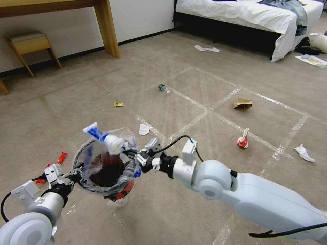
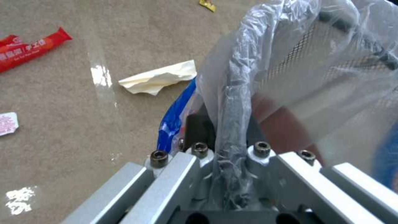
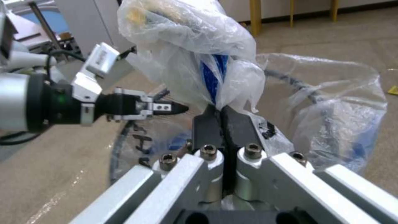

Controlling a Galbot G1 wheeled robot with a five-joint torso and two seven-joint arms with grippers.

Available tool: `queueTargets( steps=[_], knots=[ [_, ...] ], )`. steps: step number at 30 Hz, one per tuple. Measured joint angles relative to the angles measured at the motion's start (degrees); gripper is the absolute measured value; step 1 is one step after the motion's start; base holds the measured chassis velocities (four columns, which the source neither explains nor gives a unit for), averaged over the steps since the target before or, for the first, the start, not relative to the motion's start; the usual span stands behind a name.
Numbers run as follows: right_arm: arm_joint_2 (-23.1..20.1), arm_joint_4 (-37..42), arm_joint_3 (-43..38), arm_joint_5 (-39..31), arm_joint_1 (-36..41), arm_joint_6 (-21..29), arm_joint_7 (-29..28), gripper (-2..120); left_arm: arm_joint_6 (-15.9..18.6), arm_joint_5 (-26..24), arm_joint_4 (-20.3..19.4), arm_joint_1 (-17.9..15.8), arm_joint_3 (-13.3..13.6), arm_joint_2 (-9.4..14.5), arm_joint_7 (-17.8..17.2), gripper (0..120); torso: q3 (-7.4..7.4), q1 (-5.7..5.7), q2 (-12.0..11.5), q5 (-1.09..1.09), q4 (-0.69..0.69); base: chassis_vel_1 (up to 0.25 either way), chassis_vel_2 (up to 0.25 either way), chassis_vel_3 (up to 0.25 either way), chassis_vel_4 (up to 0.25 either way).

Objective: Pick up the trash bin and place the garbage on the floor into it.

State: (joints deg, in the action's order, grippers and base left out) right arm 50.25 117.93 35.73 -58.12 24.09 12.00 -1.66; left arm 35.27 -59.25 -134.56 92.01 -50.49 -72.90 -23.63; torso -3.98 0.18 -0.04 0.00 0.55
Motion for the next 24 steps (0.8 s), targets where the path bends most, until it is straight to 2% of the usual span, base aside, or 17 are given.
queueTargets(
  steps=[6, 8, 9, 10, 11, 14, 18, 19, 20, 23, 24],
  knots=[
    [1.59, -2.61, 1.8, 1.11, -1.31, -0.46, -0.98, 0, -0.12, -0.02, -0.25, 0.34, -0.28, -0.33, -0.01, 2, 0.0, 0.0, 0.0, 0.0, 0.0, 0.0, 0.0, 0.0, 0.0],
    [1.73, -2.95, 2.28, 1.43, -1.27, -0.62, -1.21, 10, -0.13, 0.04, -0.42, 0.41, -0.28, -0.61, -0.01, 2, 0.0, 0.0, 0.0, 0.0, 0.0, 0.0, 0.0, 0.0, 0.0],
    [1.73, -2.95, 2.28, 1.43, -1.27, -0.62, -1.21, 10, -0.13, 0.04, -0.42, 0.41, -0.28, -0.61, -0.01, 2, 0.0, 0.0, 0.0, 0.0, 0.0, 0.0, 0.0, 0.0, 0.0],
    [1.85, -3.04, 2.35, 1.53, -1.01, -0.74, -1.27, 17, -0.14, 0.05, -0.46, 0.41, -0.27, -0.67, -0.01, 2, 0.01, 0.0, 0.0, 0.0, 0.0, 0.0, 0.0, 0.0, 0.0],
    [1.85, -3.04, 2.35, 1.53, -1.01, -0.74, -1.27, 17, -0.14, 0.05, -0.46, 0.41, -0.27, -0.67, -0.01, 2, 0.01, 0.0, 0.0, 0.0, 0.0, 0.0, 0.0, 0.0, 0.0],
    [2.29, -3.59, 2.38, 1.93, -0.31, -0.83, -1.33, 31, -0.19, 0.06, -0.46, 0.51, -0.34, -0.66, -0.01, 2, 0.0, 0.0, 0.0, 0.0, 0.0, 0.0, 0.0, 0.0, 0.0],
    [2.54, -3.93, 2.42, 2.24, -0.15, -0.9, -1.33, 40, -0.23, 0.08, -0.42, 0.61, -0.4, -0.66, -0.01, 2, 0.0, 0.0, 0.0, 0.0, 0.0, 0.0, 0.0, 0.0, 0.0],
    [2.7, -4.04, 2.43, 2.33, -0.07, -0.92, -1.33, 49, -0.27, 0.11, -0.35, 0.64, -0.42, -0.68, 0.01, 2, 0.0, 0.0, 0.0, 0.0, 0.0, 0.0, 0.0, 0.0, 0.0],
    [2.7, -4.04, 2.43, 2.33, -0.07, -0.92, -1.33, 49, -0.27, 0.11, -0.35, 0.64, -0.42, -0.68, 0.01, 2, 0.0, 0.0, 0.0, 0.0, 0.0, 0.0, 0.0, 0.0, 0.0],
    [2.87, -4.12, 2.41, 2.71, 0.26, -1.09, -1.33, 64, -0.32, 0.18, -0.07, 0.58, -0.44, -0.79, 0.03, 2, 0.01, 0.0, 0.0, 0.0, 0.0, 0.0, 0.0, 0.0, 0.0],
    [2.87, -4.12, 2.41, 2.71, 0.26, -1.09, -1.33, 64, -0.32, 0.18, -0.07, 0.58, -0.44, -0.79, 0.03, 2, 0.01, 0.0, 0.0, 0.0, 0.0, 0.0, 0.0, 0.0, 0.0]
  ],
)
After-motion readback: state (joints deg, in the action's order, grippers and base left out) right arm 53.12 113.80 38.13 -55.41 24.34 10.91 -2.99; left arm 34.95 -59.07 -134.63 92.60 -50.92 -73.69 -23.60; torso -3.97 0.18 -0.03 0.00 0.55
